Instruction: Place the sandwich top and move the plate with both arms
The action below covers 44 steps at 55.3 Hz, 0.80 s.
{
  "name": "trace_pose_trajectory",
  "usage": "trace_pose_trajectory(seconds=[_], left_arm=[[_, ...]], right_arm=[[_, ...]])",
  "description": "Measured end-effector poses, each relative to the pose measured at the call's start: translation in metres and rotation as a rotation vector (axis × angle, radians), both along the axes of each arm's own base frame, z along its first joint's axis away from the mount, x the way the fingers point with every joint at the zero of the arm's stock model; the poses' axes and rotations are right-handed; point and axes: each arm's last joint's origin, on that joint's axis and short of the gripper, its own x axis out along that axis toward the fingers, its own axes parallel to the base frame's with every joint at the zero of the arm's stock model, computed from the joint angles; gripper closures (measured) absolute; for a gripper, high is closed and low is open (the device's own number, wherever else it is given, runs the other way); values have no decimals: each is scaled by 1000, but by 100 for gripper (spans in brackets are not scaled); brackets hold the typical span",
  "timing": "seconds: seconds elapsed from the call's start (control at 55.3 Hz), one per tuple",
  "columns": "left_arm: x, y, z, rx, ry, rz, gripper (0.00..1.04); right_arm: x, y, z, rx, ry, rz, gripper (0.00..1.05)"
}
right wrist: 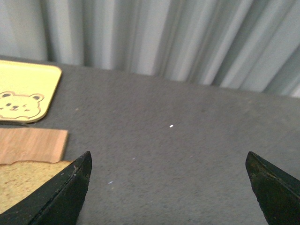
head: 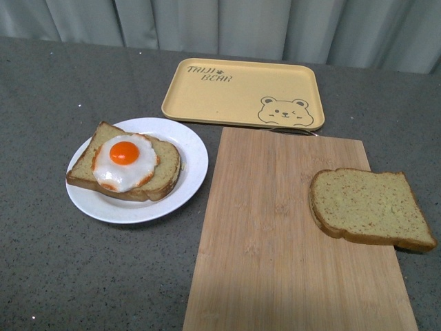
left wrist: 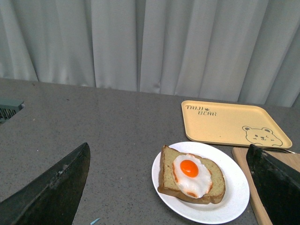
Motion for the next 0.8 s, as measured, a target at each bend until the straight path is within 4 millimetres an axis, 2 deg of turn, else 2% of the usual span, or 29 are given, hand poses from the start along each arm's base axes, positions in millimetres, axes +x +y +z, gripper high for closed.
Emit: trace_pose_trajectory(seconds=[0.09, 0.181, 0.362, 0.633, 0.795], left_arm=[[0, 0, 0, 0, 0, 0, 7], [0, 0, 0, 0, 0, 0, 7], [0, 0, 0, 0, 0, 0, 7], [0, 0, 0, 0, 0, 1, 7], [0, 0, 0, 0, 0, 0, 7]], right_arm=[[24, -8, -7, 106, 118, 44, 9], [52, -16, -29, 291, 331, 111, 9], [82, -21, -55, 502, 544, 176, 9], [122, -23, -81, 643, 720, 192, 9], [138, -11, -105, 687, 818, 230, 9]])
